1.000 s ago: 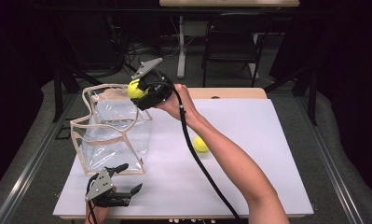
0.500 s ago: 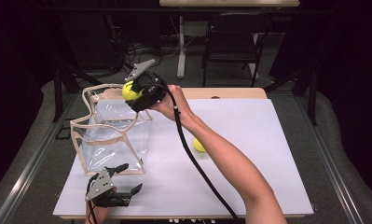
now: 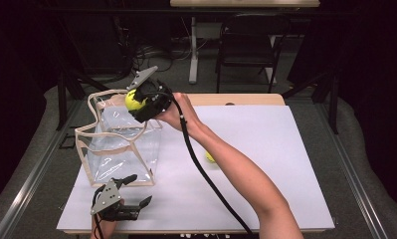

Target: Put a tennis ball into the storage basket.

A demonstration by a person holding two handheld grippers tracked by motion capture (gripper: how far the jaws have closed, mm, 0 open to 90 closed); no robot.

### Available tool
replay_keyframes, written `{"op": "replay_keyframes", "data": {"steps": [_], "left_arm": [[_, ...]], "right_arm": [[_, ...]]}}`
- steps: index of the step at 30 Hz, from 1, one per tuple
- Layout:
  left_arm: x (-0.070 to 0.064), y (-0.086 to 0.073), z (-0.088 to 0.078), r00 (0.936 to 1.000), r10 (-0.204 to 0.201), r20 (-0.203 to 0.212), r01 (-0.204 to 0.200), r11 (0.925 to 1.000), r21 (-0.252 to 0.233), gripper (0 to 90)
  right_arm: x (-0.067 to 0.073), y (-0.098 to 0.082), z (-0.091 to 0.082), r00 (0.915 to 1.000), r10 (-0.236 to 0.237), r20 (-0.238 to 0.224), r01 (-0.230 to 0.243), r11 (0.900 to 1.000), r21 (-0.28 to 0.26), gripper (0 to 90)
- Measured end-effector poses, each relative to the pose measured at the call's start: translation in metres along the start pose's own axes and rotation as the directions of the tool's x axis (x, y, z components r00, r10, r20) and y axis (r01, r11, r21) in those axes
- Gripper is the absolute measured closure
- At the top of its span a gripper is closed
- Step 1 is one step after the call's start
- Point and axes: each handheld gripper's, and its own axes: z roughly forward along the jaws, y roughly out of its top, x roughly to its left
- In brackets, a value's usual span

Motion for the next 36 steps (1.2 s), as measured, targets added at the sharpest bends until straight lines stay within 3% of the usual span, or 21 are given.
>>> {"op": "replay_keyframes", "data": {"steps": [36], "left_arm": [[0.0, 0.0, 0.0, 1.0, 0.001, 0.003, -0.001, 1.0, 0.001, 16.0]], "right_arm": [[0.018, 0.005, 0.019, 0.9983, -0.013, -0.057, 0.016, 0.998, 0.056, 26.3]]}}
